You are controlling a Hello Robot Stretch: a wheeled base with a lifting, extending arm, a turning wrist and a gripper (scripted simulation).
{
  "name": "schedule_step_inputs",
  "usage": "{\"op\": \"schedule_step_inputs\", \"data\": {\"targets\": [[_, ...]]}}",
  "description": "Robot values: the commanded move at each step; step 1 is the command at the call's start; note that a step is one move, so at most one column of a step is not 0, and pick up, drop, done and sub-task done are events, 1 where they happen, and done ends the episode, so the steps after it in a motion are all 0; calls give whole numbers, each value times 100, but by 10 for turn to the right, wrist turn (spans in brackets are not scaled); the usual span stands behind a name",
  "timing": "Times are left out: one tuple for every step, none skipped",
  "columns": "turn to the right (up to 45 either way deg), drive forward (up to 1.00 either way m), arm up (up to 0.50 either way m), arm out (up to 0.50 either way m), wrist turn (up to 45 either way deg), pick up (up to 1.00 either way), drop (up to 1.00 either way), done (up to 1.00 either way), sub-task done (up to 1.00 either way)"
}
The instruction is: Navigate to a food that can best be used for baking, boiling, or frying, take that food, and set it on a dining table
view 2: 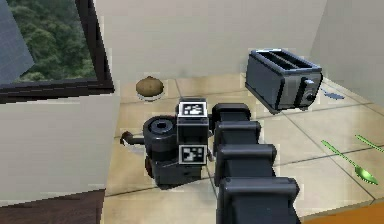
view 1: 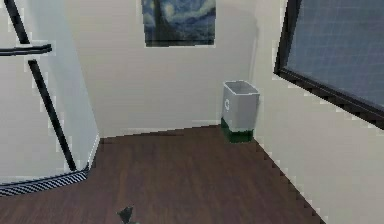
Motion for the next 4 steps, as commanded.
{"op": "schedule_step_inputs", "data": {"targets": [[0, 0, -12, 0, 0, 0, 0, 0, 0], [0, 0, 0, 0, 0, 100, 0, 0, 0], [0, 0, 10, 0, 0, 0, 0, 0, 0], [-450, 0, 0, 0, 0, 0, 0, 0, 0]]}}
